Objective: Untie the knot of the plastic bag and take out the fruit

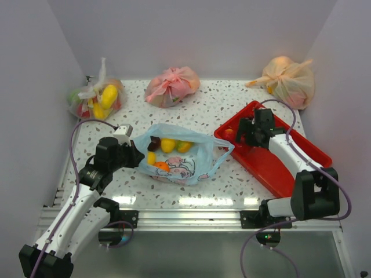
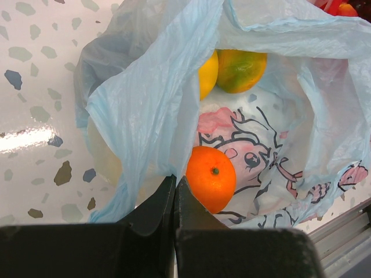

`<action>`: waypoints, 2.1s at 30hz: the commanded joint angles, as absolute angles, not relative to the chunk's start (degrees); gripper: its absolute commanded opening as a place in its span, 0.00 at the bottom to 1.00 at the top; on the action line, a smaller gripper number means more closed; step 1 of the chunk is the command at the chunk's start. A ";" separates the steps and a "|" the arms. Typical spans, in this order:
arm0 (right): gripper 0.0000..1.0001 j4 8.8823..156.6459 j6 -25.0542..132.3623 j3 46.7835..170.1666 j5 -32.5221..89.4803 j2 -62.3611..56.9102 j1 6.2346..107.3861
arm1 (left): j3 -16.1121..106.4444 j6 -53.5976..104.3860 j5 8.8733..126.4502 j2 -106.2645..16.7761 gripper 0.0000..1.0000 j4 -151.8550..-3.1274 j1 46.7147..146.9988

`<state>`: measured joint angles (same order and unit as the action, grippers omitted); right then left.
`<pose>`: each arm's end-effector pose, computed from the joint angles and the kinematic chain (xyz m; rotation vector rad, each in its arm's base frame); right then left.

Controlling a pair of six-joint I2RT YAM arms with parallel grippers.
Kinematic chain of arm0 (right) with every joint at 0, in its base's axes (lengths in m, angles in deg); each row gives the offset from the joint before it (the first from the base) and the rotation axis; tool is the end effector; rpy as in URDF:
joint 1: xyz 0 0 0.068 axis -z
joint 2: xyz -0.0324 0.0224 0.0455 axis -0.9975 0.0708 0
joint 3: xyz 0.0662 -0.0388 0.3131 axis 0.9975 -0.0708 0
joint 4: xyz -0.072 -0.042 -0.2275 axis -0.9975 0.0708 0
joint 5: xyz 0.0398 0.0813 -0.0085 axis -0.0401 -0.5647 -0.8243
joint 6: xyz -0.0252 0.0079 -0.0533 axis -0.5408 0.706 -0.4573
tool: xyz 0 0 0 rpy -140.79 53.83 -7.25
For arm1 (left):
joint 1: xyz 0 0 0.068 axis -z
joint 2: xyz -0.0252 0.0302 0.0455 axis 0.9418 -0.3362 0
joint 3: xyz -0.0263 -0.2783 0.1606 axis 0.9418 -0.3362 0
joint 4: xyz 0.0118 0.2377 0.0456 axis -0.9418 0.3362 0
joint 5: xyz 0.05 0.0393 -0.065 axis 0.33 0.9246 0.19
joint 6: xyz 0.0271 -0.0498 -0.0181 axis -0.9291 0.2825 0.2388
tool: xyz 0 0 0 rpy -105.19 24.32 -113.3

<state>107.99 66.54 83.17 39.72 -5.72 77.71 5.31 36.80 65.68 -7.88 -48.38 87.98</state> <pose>0.2491 0.0333 0.2757 0.2764 2.4923 0.1224 0.0939 -0.0380 0.2809 0.0035 2.2023 -0.5975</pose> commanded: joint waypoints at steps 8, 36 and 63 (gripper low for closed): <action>0.99 107.57 64.95 86.71 30.59 -13.31 74.25 | 5.16 36.49 65.64 -7.39 0.00 -51.13 87.50; 0.99 94.65 71.98 104.64 27.86 13.02 29.17 | 5.08 36.58 65.55 -6.08 0.00 -51.31 87.58; 0.11 99.48 65.48 107.11 38.12 15.09 26.79 | 4.99 36.49 65.46 -5.90 0.00 -51.39 87.58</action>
